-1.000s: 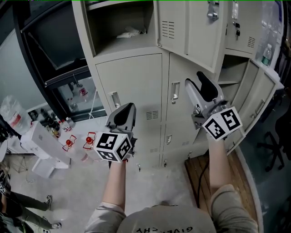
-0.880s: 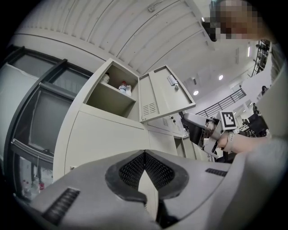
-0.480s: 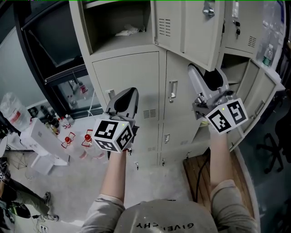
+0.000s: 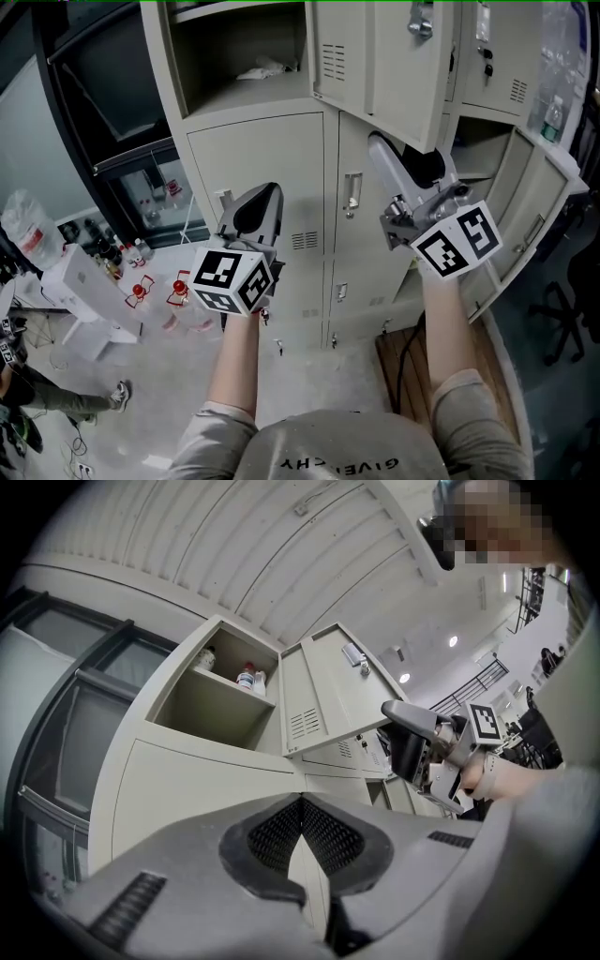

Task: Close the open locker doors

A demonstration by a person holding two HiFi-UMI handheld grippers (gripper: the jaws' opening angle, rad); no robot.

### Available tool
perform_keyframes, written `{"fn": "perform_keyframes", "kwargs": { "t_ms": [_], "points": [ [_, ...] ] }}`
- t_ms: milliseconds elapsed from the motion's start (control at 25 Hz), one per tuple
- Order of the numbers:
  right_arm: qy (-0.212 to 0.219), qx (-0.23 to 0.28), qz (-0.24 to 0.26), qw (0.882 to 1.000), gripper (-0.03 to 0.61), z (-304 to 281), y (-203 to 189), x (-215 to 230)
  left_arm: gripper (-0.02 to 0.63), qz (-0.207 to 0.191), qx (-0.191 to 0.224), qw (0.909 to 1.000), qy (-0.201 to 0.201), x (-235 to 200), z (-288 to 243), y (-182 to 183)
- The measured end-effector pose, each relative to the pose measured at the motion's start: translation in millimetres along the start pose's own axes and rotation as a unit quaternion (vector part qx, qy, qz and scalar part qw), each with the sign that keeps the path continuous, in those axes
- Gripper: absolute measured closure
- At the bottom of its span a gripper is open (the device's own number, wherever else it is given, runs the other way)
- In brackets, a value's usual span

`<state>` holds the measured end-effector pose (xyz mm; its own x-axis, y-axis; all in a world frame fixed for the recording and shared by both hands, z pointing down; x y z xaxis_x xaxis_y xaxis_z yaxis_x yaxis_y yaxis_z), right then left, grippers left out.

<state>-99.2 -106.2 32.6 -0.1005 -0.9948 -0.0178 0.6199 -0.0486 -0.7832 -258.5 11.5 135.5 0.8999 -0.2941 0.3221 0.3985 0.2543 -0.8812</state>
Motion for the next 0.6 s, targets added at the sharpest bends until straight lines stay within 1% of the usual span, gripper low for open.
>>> {"fn": "perform_keyframes", "kwargs": {
  "t_ms": [120,240,440,600],
  "points": [
    [0.010,0.007,-0.007,1.000,0.370,-1.5,-1.6,-2.1,0.617,-0.002,-0.005,1.0000,0.008,-1.2,1.6,-3.6],
    [0.017,0.012,-0.004,1.000,0.370,-4.5,-2.9,-4.3,0.617,-0.006,-0.015,0.9997,0.020,-4.4,6.8,-7.6],
    [0.025,0.030,-0.010,0.999,0.380,-10.5,-7.3,-12.3,0.617,-0.009,-0.023,0.9984,0.051,-17.3,25.7,-11.6],
    [0.029,0.033,0.008,0.999,0.382,-16.2,-14.7,-22.3,0.617,-0.008,-0.028,0.9971,0.070,-25.9,40.4,-14.7]
  ]
}}
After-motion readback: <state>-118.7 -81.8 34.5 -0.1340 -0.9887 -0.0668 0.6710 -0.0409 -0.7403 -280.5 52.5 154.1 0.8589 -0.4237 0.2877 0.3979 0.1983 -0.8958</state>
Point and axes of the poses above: the fingertips, and each gripper's own axes: z backward along the fingers, x to its right, y out of its top, the point moved 4 cm from there along z, backward along the fingers, and after that the axes turned 15 degrees about -z, right-handed, at the moved point
